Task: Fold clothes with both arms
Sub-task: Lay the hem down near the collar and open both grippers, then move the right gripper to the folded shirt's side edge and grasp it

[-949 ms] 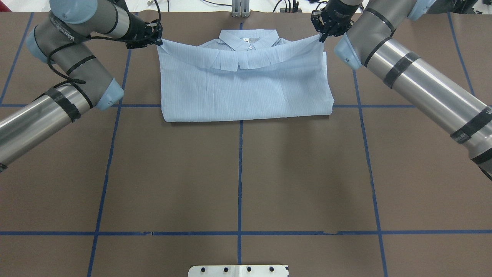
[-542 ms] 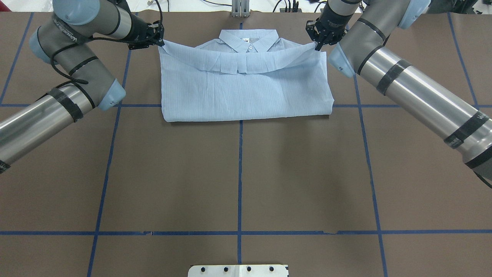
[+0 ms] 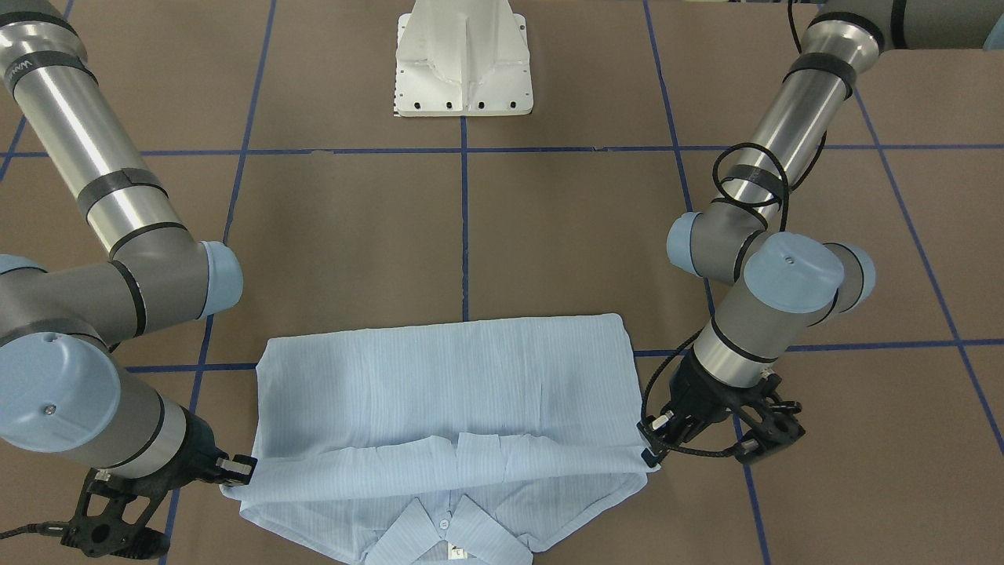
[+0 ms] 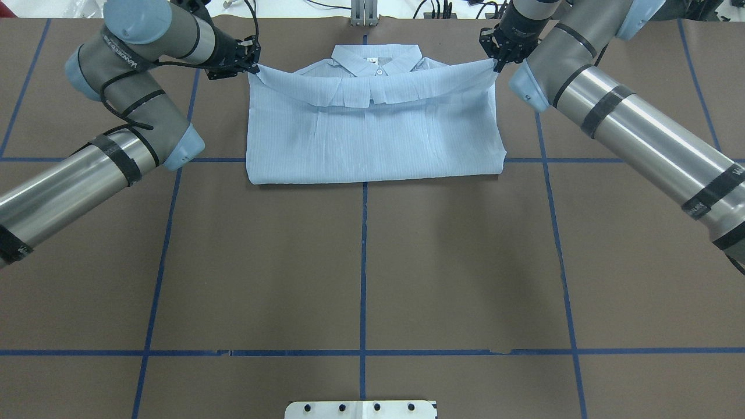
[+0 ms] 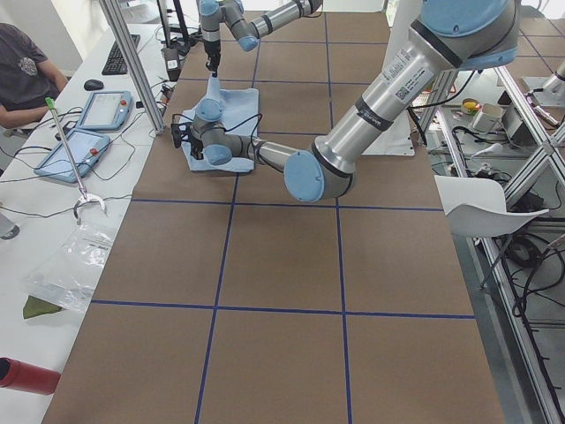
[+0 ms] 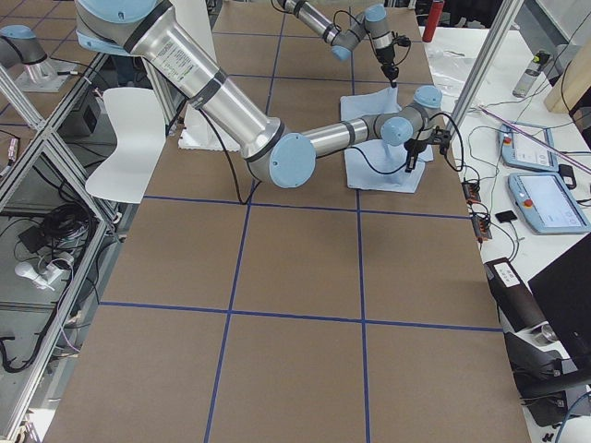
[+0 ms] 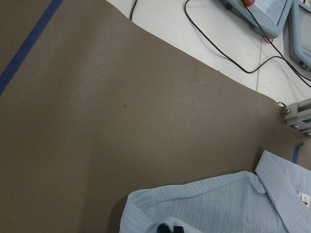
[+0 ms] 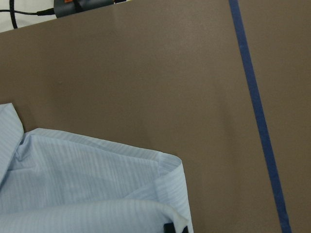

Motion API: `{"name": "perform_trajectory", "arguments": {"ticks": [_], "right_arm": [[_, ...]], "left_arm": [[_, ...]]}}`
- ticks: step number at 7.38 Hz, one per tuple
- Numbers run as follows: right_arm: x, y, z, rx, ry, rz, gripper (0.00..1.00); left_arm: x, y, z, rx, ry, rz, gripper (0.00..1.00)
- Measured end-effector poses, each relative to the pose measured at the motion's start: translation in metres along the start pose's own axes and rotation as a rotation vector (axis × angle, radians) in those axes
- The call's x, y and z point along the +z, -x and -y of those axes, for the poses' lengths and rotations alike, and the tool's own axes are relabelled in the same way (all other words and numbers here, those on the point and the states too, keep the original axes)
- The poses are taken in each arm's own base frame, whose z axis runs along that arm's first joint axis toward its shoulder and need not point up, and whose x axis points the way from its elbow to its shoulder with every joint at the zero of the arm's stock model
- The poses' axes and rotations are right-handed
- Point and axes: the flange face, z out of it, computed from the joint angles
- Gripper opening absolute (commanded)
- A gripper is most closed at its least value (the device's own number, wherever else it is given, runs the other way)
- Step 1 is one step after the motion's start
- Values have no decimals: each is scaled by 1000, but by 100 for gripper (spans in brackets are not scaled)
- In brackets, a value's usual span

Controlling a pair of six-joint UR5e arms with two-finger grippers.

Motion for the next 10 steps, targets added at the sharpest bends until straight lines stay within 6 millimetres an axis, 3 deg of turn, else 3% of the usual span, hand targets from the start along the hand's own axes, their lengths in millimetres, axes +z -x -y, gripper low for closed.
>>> {"name": "perform_trajectory", "arguments": {"ticks": [1, 2, 3, 7, 8, 10], "right_arm": [[0, 0, 1, 0, -1, -1, 0], [-1, 2, 1, -2, -3, 1, 79], [-1, 5, 0, -8, -11, 0, 100], [2, 14, -8, -29, -44, -12, 100], [2, 9, -21, -40, -46, 2, 100], [20, -12, -77, -83, -16, 30, 95]], "left_arm": [[0, -1, 0, -4, -1, 0, 20], [0, -1, 0, -8, -1, 0, 63], [0, -2, 0, -11, -1, -1, 100], [-3, -4, 1, -11, -3, -7, 100], [-6, -6, 0, -10, -4, -13, 100], [-12, -8, 0, -13, -6, -20, 100]]}}
